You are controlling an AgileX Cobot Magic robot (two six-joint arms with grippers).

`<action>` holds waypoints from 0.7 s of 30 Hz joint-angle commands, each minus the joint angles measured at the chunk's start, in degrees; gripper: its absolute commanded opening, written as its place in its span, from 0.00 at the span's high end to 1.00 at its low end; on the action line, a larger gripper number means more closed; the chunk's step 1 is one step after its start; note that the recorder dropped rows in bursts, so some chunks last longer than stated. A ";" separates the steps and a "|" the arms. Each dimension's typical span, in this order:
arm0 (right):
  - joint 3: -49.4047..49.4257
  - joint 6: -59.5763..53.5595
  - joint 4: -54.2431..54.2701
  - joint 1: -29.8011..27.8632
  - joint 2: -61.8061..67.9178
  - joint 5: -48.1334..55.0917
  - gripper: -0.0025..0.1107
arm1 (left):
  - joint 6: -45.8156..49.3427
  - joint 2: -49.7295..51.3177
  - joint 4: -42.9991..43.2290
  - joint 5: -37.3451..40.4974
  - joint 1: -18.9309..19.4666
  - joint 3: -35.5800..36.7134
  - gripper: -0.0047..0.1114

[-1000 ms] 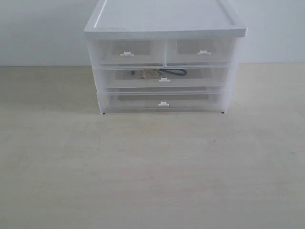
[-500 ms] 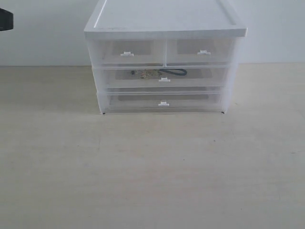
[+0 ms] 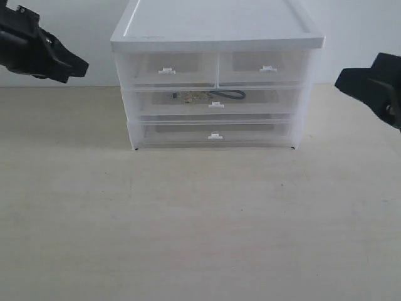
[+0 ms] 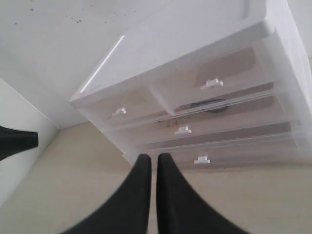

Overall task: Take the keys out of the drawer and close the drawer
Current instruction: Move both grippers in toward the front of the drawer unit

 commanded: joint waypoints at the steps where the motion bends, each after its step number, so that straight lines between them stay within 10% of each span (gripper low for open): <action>1: -2.59 -7.78 0.85 -0.32 6.15 -7.26 0.98 | 8.81 4.16 -2.72 -1.39 -2.82 -3.41 0.92; 21: -15.25 -6.25 4.11 -0.32 46.04 -23.20 0.98 | 25.31 14.00 -2.29 -10.80 -11.82 -9.86 0.92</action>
